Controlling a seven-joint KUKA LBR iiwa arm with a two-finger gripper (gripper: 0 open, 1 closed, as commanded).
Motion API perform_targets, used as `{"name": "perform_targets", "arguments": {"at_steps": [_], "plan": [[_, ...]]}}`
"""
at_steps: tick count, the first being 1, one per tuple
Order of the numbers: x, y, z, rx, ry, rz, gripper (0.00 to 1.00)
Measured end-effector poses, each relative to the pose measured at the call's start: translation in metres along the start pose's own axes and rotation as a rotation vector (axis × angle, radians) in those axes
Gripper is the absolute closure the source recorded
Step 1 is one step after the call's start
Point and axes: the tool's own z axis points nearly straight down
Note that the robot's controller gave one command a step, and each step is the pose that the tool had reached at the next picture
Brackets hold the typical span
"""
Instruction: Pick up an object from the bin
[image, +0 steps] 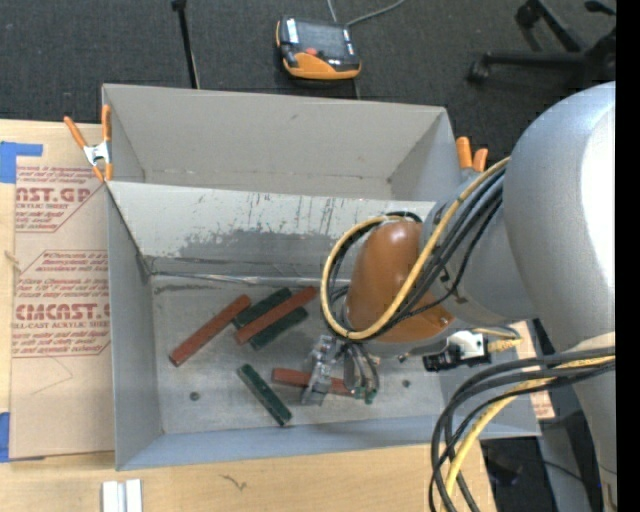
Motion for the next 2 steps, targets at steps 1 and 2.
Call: {"name": "perform_targets", "arguments": {"at_steps": [1, 2], "plan": [[0.0, 0.0, 0.0, 0.0, 0.0, 0.0, 1.0], [0.0005, -0.0001, -0.0023, 0.0, 0.001, 0.0, 1.0]]}}
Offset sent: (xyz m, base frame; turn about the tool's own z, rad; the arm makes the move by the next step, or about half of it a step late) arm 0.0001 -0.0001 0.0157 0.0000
